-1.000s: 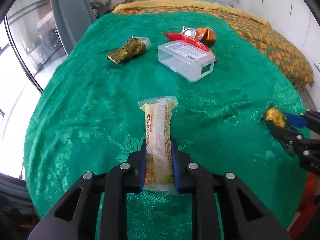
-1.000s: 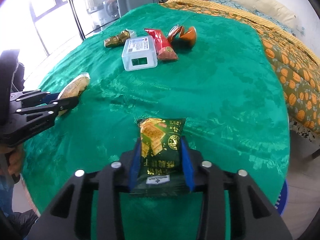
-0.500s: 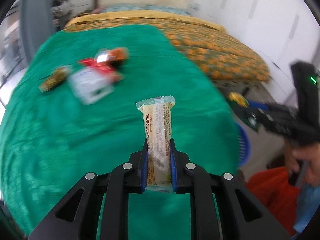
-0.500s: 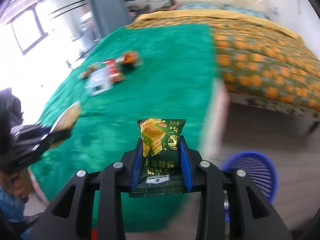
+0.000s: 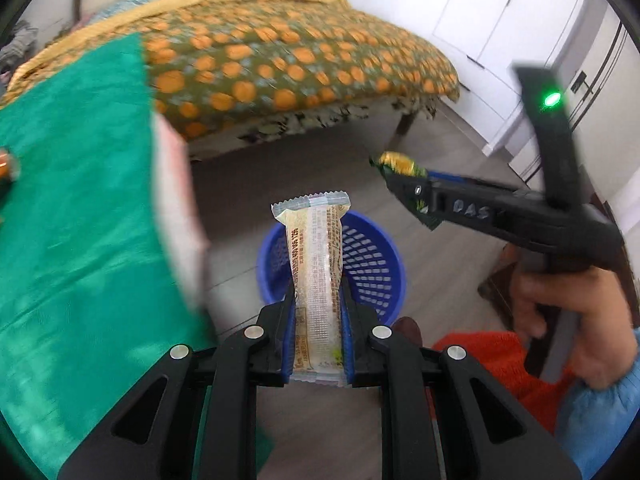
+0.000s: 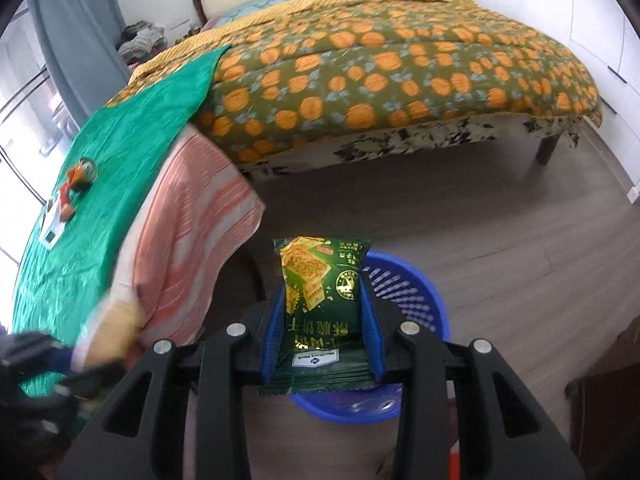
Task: Collect trash
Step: 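Carry snack bar and cracker packet to the blue wastebasket and open both grippers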
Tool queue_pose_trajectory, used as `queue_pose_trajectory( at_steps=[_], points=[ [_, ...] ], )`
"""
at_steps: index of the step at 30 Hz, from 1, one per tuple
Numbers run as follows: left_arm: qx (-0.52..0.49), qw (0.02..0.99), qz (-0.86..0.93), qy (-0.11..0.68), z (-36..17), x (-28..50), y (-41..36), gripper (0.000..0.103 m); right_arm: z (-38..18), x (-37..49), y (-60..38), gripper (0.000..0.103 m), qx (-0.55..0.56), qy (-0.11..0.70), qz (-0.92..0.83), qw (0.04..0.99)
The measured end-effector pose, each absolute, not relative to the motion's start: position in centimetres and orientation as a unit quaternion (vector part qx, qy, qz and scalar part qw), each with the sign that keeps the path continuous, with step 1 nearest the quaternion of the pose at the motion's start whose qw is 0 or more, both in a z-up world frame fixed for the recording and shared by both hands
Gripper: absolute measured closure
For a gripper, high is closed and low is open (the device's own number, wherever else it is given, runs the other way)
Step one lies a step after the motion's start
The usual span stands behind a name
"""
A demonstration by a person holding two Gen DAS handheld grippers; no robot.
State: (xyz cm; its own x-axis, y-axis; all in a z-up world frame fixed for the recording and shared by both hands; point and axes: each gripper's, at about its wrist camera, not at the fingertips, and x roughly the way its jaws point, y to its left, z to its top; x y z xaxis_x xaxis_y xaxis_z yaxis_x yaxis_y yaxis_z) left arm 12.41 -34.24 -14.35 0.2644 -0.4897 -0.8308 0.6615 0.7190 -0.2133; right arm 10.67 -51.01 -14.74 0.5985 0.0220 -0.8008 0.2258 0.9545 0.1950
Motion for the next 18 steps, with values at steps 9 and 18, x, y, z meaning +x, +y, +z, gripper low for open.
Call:
queue_pose_trajectory(
  at_steps=[9,18],
  points=[
    [0.097,0.778,-0.363,0.503,-19.3,14.5,-40.9,0.084,-15.5,10.2,-55.1,0.069,0.166,0.440,-0.084,0.878],
    [0.086,0.796,-0.340,0.492,-19.7,16.5,-41.6,0.034,-14.6,9.2,-56.8,0.027,0.179,0.416,-0.103,0.885]
  ],
)
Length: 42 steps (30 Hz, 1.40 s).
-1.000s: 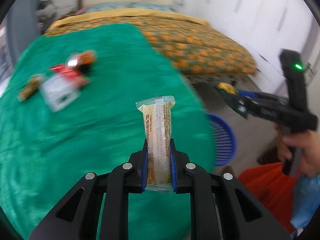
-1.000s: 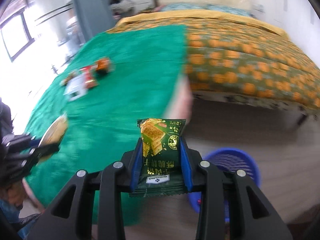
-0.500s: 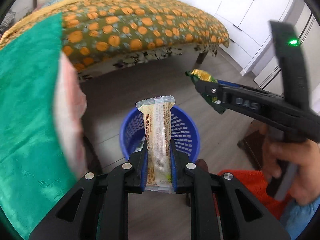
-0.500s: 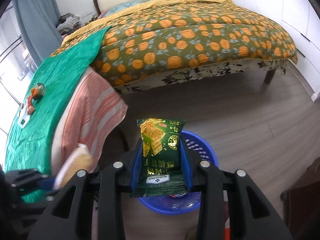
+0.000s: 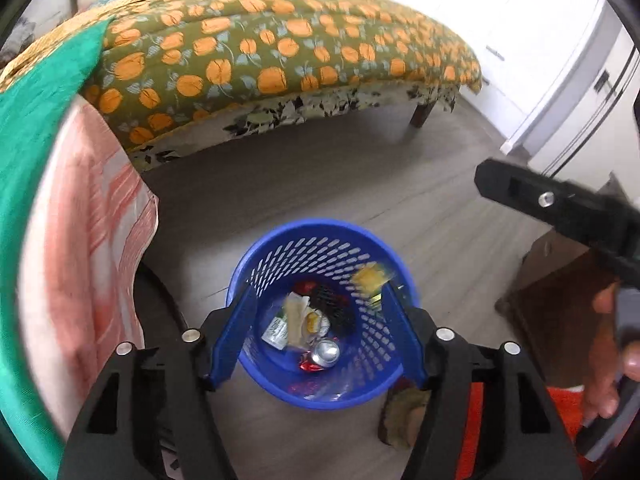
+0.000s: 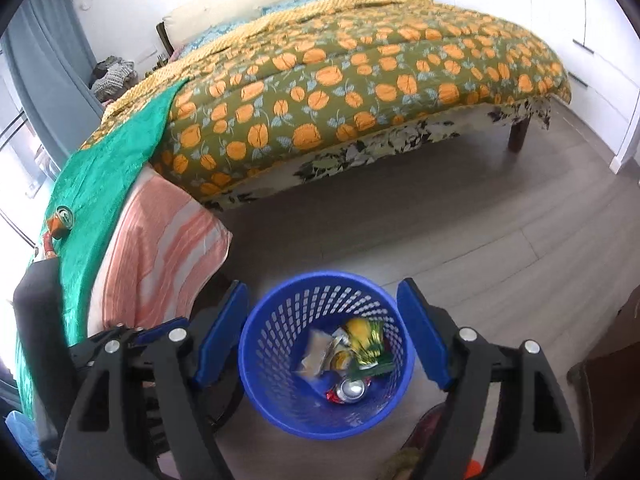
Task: Collect trash
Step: 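Carry snack bar and cracker packet to the blue wastebasket and open both grippers, then swing both open tools back over the bed, then grasp the clear plastic box with the left gripper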
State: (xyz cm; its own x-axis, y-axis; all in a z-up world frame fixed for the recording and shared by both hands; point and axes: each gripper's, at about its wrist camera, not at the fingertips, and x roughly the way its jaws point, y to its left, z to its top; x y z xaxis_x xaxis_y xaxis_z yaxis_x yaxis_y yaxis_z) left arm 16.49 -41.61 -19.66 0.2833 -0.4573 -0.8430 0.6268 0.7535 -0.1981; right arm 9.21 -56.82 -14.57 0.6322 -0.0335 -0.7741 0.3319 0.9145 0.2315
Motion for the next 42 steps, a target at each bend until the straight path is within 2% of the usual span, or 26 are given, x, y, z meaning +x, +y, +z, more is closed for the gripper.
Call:
queue_pose_trajectory(
  at_steps=[5,10,14,18,26,31,35,42],
  points=[
    [0.078,0.815,-0.345,0.459,-15.6,14.0,-38.3,0.022,-13.7,9.3,-55.5,0.023,0.149,0.409,-0.109,0.894],
    [0.079,0.829,-0.331,0.444,-13.5,10.6,-32.4,0.018,-13.6,9.8,-51.8,0.019,0.093,0.410,-0.107,0.901],
    [0.081,0.851,-0.281,0.437,-12.8,9.6,-24.8,0.016,-14.1,10.0,-47.5,0.018,0.047,0.409,-0.082,0.908],
    [0.073,0.875,-0.216,0.428,-12.0,10.5,-17.3,0.013,-13.6,10.4,-40.8,0.018,-0.005,0.396,-0.033,0.918],
    [0.022,0.902,-0.080,0.423,-10.6,16.8,-4.5,0.012,-12.3,13.1,-25.2,0.018,-0.034,0.388,0.110,0.914],
    [-0.002,0.908,-0.056,0.416,-9.3,21.1,-1.5,0.011,-14.4,17.6,-19.7,0.018,-0.027,0.411,0.138,0.901],
    [0.008,0.909,-0.057,0.414,-8.6,24.6,-3.0,0.010,-15.4,19.2,-18.0,0.018,-0.039,0.425,0.129,0.895],
    [0.046,0.896,-0.020,0.440,-11.3,30.8,-5.5,0.010,-15.9,19.1,-17.9,0.017,-0.046,0.430,0.118,0.894]
  ],
)
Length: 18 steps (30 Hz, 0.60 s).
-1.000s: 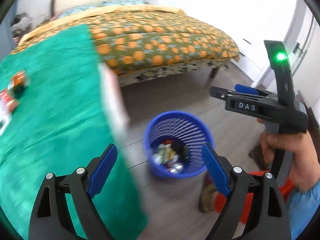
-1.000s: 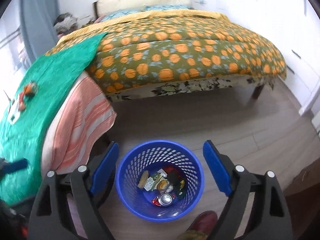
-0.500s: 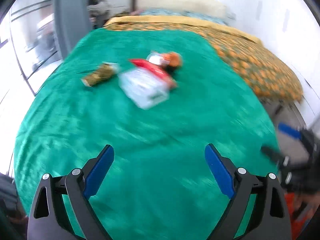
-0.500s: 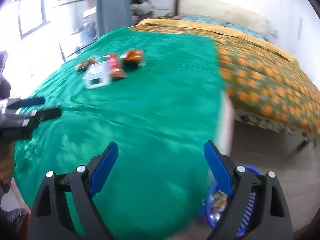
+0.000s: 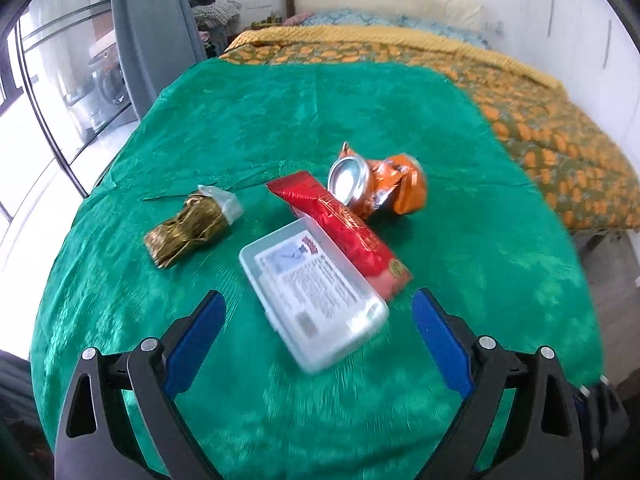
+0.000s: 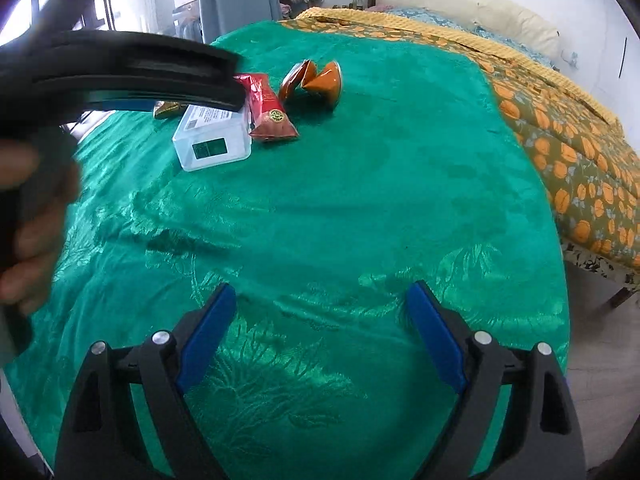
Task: Collect trash
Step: 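Grasp the clear plastic box with the left gripper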
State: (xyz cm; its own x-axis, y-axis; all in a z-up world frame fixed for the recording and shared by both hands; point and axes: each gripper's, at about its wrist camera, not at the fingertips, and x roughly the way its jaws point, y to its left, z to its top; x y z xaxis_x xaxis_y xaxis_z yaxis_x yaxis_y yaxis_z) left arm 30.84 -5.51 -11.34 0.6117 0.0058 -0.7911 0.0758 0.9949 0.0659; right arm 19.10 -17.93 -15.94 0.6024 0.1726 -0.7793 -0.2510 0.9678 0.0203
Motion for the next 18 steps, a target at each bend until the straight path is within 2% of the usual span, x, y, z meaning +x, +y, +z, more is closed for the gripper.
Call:
queue_pose_trajectory(
  at_steps=[4,11,18],
  points=[
    [0.052,0.889,0.008,0.455,-12.9,32.6,-5.2,0.010,-16.0,19.2,-18.1,0.016,-0.042,0.431,0.118,0.894],
    [0.066,0.886,0.011,0.459,-12.9,30.7,-2.3,0.010,-15.9,18.9,-18.1,0.016,-0.041,0.430,0.117,0.894],
    [0.089,0.879,0.009,0.468,-13.8,32.9,-3.3,0.010,-15.8,19.0,-18.2,0.016,-0.040,0.431,0.117,0.894]
  ],
)
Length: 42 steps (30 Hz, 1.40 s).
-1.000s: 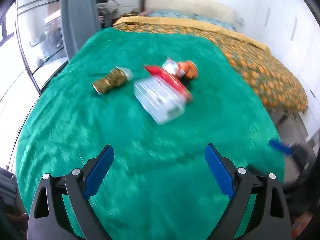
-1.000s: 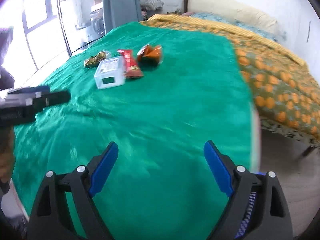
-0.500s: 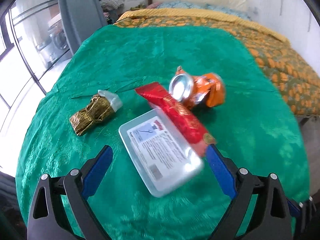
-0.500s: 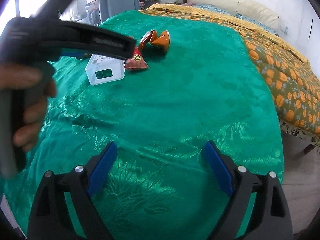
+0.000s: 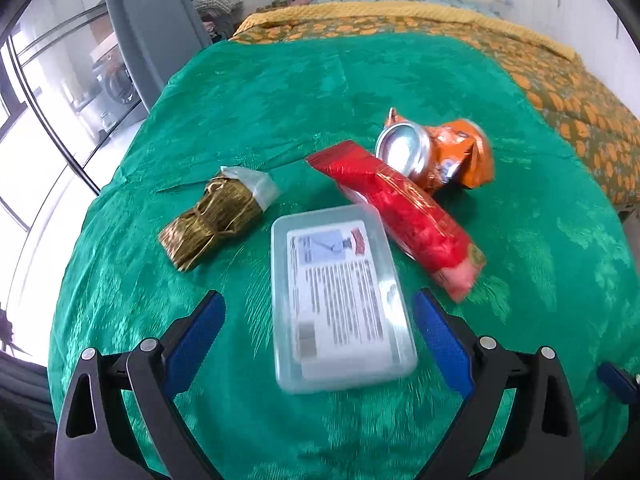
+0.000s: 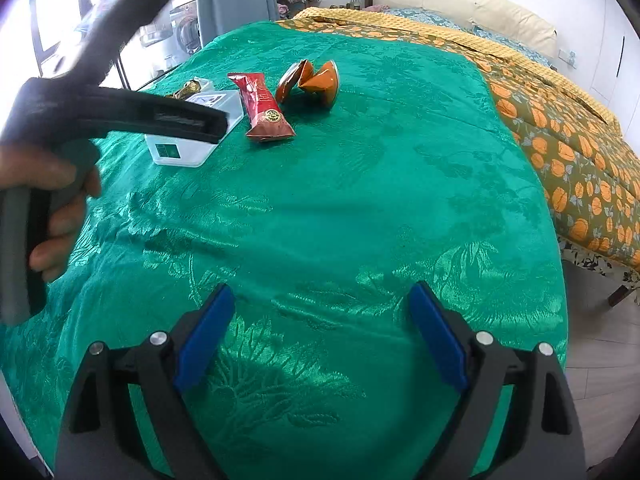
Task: Collect trash
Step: 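Grasp the clear plastic box with the left gripper, then grasp the red snack wrapper with the right gripper while the left holds the box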
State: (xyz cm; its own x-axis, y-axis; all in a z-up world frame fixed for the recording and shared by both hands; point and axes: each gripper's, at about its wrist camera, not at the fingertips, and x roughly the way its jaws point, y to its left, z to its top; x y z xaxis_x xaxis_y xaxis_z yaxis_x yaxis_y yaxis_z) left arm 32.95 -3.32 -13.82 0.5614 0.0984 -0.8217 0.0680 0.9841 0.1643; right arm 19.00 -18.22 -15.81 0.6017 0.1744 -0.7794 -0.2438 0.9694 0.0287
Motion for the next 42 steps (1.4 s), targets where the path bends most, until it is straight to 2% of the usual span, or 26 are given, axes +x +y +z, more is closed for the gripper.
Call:
queue_pose_trajectory(
  at_steps=[3,5,6,11,16,24,26,31,33,38,42],
  points=[
    [0.076,0.877,0.007,0.474,-14.1,33.7,-3.1,0.015,-15.8,19.2,-18.3,0.016,-0.040,0.431,0.117,0.894],
    [0.075,0.873,-0.007,0.481,-14.4,33.8,-3.2,0.035,-15.8,19.1,-18.3,0.016,-0.040,0.431,0.117,0.894],
    [0.073,0.873,-0.015,0.481,-14.4,33.7,-3.1,0.039,-15.8,19.1,-18.3,0.016,-0.040,0.431,0.117,0.894],
    [0.077,0.879,-0.023,0.471,-13.8,31.8,-2.4,0.040,-15.8,19.2,-18.4,0.016,-0.038,0.431,0.118,0.894],
    [0.076,0.882,-0.048,0.463,-12.8,25.9,0.0,0.040,-15.8,19.1,-18.4,0.016,-0.038,0.431,0.118,0.894],
    [0.064,0.889,-0.075,0.446,-13.4,18.3,2.4,0.038,-15.8,19.1,-18.5,0.016,-0.040,0.431,0.116,0.894],
    [0.071,0.892,-0.066,0.441,-13.8,18.3,2.3,0.026,-15.8,19.0,-18.5,0.016,-0.041,0.431,0.115,0.894],
    [0.064,0.888,-0.042,0.453,-15.1,19.5,3.2,0.016,-15.8,19.0,-18.6,0.014,-0.033,0.433,0.117,0.893],
    [0.056,0.889,-0.044,0.453,-15.3,19.4,3.6,0.014,-15.8,19.0,-18.9,0.011,-0.024,0.436,0.130,0.890],
    [0.035,0.887,-0.046,0.458,-15.7,19.5,4.3,0.009,-14.9,21.5,-19.3,0.011,0.016,0.445,0.170,0.879],
    [0.034,0.887,-0.046,0.458,-15.7,19.7,4.3,0.008,-14.2,25.2,-16.4,0.012,-0.026,0.443,0.191,0.876]
  ],
)
